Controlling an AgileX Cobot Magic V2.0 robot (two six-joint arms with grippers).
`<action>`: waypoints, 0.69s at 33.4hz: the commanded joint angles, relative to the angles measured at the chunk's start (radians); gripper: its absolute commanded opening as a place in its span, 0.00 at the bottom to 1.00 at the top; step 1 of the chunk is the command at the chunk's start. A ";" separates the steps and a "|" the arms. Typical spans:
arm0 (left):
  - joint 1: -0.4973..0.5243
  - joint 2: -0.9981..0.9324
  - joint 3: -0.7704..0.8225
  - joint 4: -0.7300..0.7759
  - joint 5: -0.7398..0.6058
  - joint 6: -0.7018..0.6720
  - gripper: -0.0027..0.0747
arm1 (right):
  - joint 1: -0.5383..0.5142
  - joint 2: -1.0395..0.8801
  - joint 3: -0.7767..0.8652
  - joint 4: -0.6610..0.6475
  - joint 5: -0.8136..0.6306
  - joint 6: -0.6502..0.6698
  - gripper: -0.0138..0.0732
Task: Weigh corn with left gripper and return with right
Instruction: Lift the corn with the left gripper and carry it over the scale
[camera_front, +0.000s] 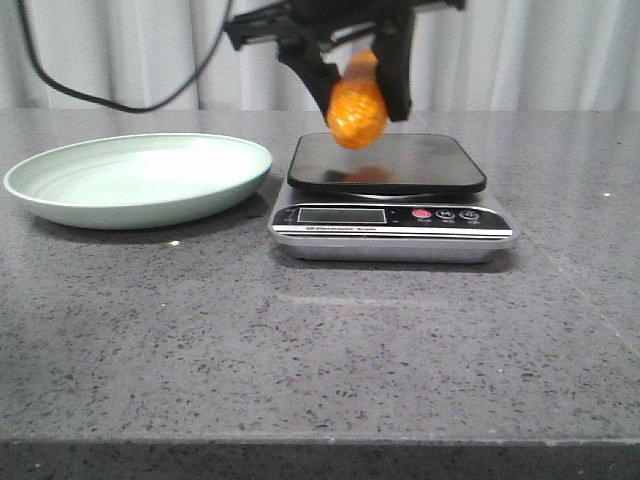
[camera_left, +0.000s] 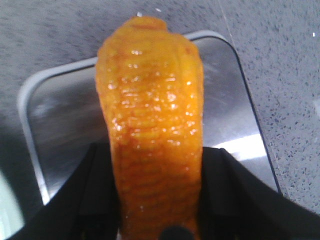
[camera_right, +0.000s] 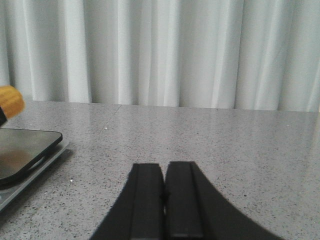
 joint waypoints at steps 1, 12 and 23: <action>-0.022 -0.010 -0.084 0.041 0.026 -0.005 0.21 | -0.005 -0.017 -0.007 -0.013 -0.085 -0.002 0.33; -0.031 0.021 -0.106 0.033 0.065 -0.028 0.36 | -0.005 -0.017 -0.007 -0.013 -0.085 -0.002 0.33; -0.031 0.014 -0.116 0.012 0.080 -0.028 0.74 | -0.005 -0.017 -0.007 -0.013 -0.085 -0.002 0.33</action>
